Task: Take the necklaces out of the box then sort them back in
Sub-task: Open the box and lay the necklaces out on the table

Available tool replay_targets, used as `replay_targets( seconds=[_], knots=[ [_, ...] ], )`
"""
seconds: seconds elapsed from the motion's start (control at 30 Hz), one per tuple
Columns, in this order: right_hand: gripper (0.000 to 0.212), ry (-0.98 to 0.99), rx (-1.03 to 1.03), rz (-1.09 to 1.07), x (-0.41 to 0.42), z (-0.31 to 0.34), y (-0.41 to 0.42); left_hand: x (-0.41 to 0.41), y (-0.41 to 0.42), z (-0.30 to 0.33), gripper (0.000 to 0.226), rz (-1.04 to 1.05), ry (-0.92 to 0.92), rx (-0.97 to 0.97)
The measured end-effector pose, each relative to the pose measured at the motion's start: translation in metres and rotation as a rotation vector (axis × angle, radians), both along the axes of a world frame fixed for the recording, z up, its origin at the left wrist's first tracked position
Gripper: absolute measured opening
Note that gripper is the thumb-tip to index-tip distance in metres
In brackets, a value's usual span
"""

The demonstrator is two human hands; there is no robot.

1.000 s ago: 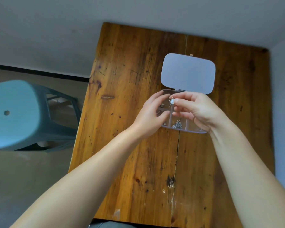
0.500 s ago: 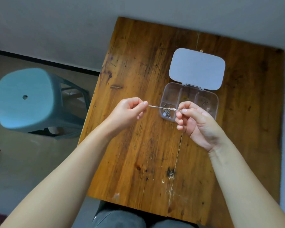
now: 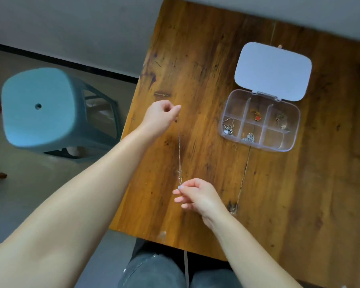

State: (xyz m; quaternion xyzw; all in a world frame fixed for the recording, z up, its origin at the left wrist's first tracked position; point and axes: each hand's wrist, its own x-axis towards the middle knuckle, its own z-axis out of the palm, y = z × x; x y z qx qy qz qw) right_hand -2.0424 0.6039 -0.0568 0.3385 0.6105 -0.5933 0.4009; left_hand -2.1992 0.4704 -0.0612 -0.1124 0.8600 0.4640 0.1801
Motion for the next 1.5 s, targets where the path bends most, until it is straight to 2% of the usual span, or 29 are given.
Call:
replay_targets(
  seconds=[0.13,0.2,0.3,0.43,0.53,0.6,0.7,0.77,0.83,0.9,0.97,1.0,1.17,1.33,1.5],
  knots=[
    [0.007,0.001,0.02,-0.069,0.007,-0.015,-0.049,-0.009,-0.002,-0.01,0.029,-0.257,0.068,-0.175],
    [0.006,0.041,0.102,-0.042,0.008,-0.022,-0.065,-0.011,-0.006,-0.016,0.025,-0.39,0.133,-0.269],
    [0.01,0.177,0.34,0.139,0.011,-0.026,-0.072,-0.009,-0.011,-0.024,0.021,-0.574,0.273,-0.405],
    [0.012,0.27,0.445,0.38,0.015,-0.02,-0.07,-0.004,-0.011,-0.033,0.021,-0.722,0.39,-0.581],
    [0.013,0.335,0.422,0.32,-0.002,-0.006,-0.044,-0.006,-0.001,-0.028,0.027,-0.681,0.412,-0.553],
    [0.013,0.442,0.434,0.18,-0.023,0.01,-0.007,-0.008,0.019,-0.018,0.036,-0.599,0.417,-0.4],
    [0.016,0.667,0.691,0.097,-0.064,0.027,0.059,-0.005,0.059,-0.002,0.047,-0.598,0.386,-0.189],
    [0.023,0.746,0.879,0.14,-0.097,0.028,0.099,0.005,0.079,-0.003,0.052,-0.648,0.365,-0.194],
    [0.032,0.704,0.982,0.344,-0.129,0.022,0.128,0.015,0.088,-0.009,0.052,-0.627,0.325,-0.242],
    [0.04,0.598,1.061,0.693,-0.153,0.013,0.144,0.022,0.09,-0.016,0.049,-0.585,0.316,-0.268],
    [0.04,0.563,1.13,0.978,-0.166,0.007,0.149,0.027,0.09,-0.017,0.046,-0.566,0.329,-0.31],
    [0.037,0.562,1.156,1.053,-0.167,0.006,0.147,0.027,0.089,-0.018,0.044,-0.576,0.341,-0.323],
    [0.034,0.549,1.063,1.184,-0.17,0.005,0.146,0.032,0.091,-0.017,0.038,-0.537,0.329,-0.339],
    [0.024,0.568,0.877,1.162,-0.173,0.0,0.157,0.037,0.095,-0.017,0.028,-0.5,0.301,-0.319],
    [0.015,0.7,0.911,1.114,-0.17,-0.005,0.159,0.036,0.095,-0.016,0.027,-0.49,0.292,-0.328]
  ],
)
